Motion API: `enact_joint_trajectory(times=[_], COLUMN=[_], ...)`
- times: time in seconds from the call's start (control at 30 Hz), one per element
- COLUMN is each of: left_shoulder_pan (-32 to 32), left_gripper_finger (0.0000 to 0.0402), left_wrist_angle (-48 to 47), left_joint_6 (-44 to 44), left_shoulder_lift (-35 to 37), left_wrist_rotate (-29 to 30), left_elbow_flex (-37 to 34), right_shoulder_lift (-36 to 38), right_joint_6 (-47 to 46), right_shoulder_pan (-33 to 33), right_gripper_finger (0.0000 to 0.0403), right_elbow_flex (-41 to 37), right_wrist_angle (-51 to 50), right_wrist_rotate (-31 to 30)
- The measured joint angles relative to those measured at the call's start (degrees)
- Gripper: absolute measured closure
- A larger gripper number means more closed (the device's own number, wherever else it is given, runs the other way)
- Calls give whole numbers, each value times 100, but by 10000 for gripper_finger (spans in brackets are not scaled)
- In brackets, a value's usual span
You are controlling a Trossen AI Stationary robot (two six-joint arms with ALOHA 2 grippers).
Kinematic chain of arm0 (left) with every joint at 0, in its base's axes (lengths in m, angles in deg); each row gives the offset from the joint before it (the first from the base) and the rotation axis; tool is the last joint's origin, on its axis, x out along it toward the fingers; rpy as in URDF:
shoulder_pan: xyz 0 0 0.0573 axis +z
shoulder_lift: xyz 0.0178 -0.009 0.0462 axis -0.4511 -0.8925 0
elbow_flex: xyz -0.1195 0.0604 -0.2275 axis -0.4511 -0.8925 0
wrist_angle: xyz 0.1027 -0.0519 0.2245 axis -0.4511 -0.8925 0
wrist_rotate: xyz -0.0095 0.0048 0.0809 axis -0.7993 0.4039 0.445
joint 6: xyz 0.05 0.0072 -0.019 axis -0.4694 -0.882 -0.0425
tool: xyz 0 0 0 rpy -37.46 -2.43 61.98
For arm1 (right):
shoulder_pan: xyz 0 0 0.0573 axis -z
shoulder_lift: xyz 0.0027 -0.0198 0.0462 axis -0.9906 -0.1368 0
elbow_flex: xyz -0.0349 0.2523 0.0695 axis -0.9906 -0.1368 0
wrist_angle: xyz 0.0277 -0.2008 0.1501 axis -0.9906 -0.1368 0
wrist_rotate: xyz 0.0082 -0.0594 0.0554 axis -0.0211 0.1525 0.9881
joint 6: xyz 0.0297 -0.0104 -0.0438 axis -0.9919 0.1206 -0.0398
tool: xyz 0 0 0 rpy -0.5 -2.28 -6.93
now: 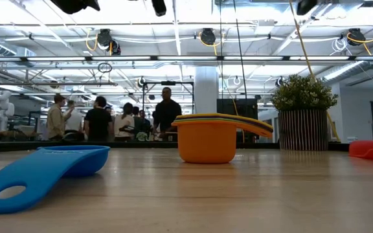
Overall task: Nest measuring cups in basket
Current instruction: Stack the light blue measuring cup on top of the yellow measuring cup
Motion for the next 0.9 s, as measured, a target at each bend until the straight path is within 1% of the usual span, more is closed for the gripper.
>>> enact_joint_trajectory(times=[0.13, 0.23, 0.33, 0.6, 0.7, 0.8, 0.9], left_shoulder_pan=[-83, -113, -120, -108, -47, 34, 127], left_gripper_finger=[401, 401, 401, 401, 401, 401, 401], left_wrist_angle=[-71, -143, -187, -325, -428, -462, -464], left_joint_6=[0, 9, 9, 16, 80, 166, 222], left_shoulder_lift=[0, 0, 0, 0, 0, 0, 0], left_wrist_rotate=[66, 66, 66, 111, 130, 129, 121], left_elbow_flex=[0, 0, 0, 0, 0, 0, 0], right_shoulder_lift=[-702, -1058, -1209, -1250, -1248, -1250, -1250], right_joint_6=[-188, -337, -374, -233, -120, 5, 90], right_shoulder_pan=[290, 464, 598, 796, 848, 889, 926], right_gripper_finger=[149, 149, 149, 151, 167, 195, 225], right_elbow_flex=[-2, -11, -7, -7, -7, -7, -7], right_wrist_angle=[936, 1542, 1881, 1993, 2015, 2014, 2013], right_wrist_rotate=[696, 966, 952, 957, 955, 969, 1106])
